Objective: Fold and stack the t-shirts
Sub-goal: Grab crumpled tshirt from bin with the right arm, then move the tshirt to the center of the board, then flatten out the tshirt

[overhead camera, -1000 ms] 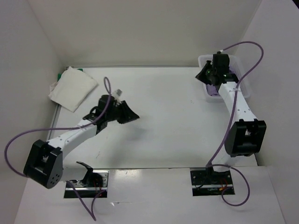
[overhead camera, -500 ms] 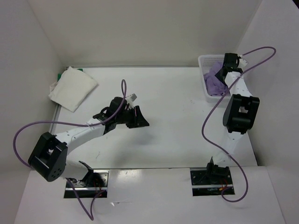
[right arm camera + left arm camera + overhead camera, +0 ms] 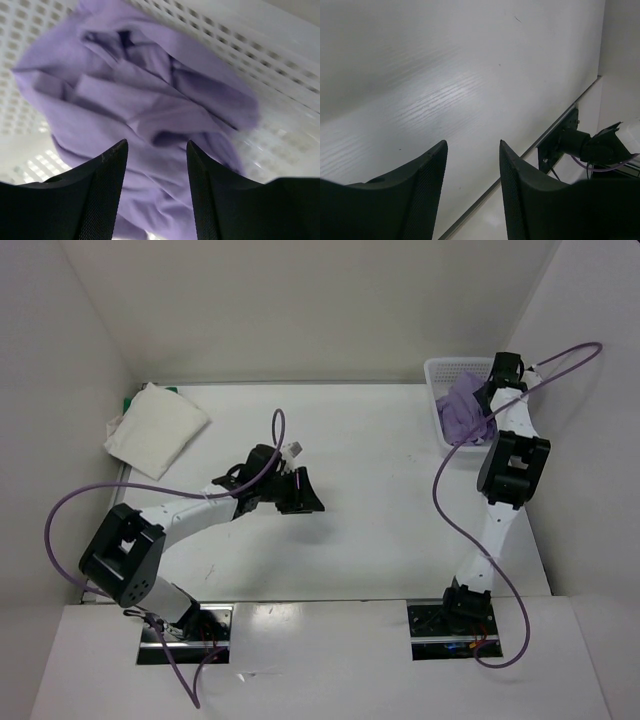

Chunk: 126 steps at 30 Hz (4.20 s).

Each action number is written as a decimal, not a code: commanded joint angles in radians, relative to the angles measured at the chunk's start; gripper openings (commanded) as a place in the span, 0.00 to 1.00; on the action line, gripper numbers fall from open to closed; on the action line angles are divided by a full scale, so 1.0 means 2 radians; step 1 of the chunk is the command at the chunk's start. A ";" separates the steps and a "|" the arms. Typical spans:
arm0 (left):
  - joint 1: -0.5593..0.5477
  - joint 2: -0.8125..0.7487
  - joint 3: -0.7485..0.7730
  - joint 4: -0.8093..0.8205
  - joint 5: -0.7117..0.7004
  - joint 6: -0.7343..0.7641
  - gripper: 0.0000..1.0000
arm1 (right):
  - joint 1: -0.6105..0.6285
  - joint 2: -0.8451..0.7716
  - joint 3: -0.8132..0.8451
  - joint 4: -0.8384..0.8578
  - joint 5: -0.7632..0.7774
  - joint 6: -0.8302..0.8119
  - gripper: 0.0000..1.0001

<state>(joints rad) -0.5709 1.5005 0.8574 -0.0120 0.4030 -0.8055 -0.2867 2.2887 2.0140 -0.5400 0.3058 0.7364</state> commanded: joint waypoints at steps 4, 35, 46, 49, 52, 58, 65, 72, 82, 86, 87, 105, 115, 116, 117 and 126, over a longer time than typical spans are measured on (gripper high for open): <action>0.012 0.011 0.027 0.000 0.012 0.022 0.54 | -0.010 0.067 0.089 -0.026 -0.023 0.034 0.49; 0.194 -0.041 0.063 0.024 0.016 -0.067 0.70 | 0.185 -0.426 0.101 0.192 -0.410 0.044 0.00; 0.331 -0.140 0.012 -0.005 0.049 -0.080 0.71 | 0.218 -0.463 -0.053 0.281 -0.506 0.133 0.00; 0.347 -0.154 0.007 -0.019 0.053 -0.071 0.71 | 0.229 -0.450 -0.193 0.316 -0.535 0.133 0.00; 0.347 -0.167 -0.013 -0.019 0.064 -0.070 0.71 | 0.257 -0.398 -0.260 0.324 -0.541 0.114 0.00; 0.347 -0.187 -0.021 -0.029 0.052 -0.064 0.71 | 0.320 -0.299 -0.213 0.275 -0.523 0.035 0.00; 0.333 -0.183 -0.033 -0.081 0.006 -0.012 0.71 | 0.259 -0.238 -0.108 0.186 -0.448 -0.022 0.02; 0.282 -0.151 -0.028 -0.169 -0.055 0.060 0.77 | 0.225 -0.274 -0.221 0.134 -0.366 -0.034 0.50; 0.170 -0.168 -0.104 -0.206 -0.043 0.018 0.82 | 0.319 -0.459 -0.603 0.143 -0.324 0.029 0.16; 0.140 -0.118 -0.117 -0.164 -0.018 0.008 0.82 | 0.357 -0.495 -0.653 0.127 -0.307 0.051 0.33; 0.125 -0.106 -0.117 -0.145 -0.012 0.008 0.78 | 0.357 -0.495 -0.662 0.120 -0.302 0.051 0.41; 0.143 0.129 0.134 -0.072 -0.075 0.029 0.17 | 0.458 -0.408 -0.738 0.276 -0.321 0.169 0.47; 0.173 0.165 0.171 -0.114 -0.029 0.077 0.77 | 0.452 -0.361 -0.653 0.236 -0.275 0.147 0.00; 0.173 0.157 0.161 -0.120 -0.029 0.081 0.82 | 0.446 -0.374 -0.647 0.223 -0.257 0.134 0.00; 0.173 0.149 0.149 -0.120 -0.012 0.086 0.85 | 0.428 -0.389 -0.637 0.210 -0.251 0.127 0.00; 0.150 0.132 0.075 -0.144 0.021 0.120 0.78 | 0.226 -0.535 -0.638 0.093 -0.272 0.000 0.00</action>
<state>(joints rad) -0.2352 1.7573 1.0206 -0.2859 0.3885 -0.6262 0.2550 1.2560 0.7223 -0.2390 -0.2367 0.8635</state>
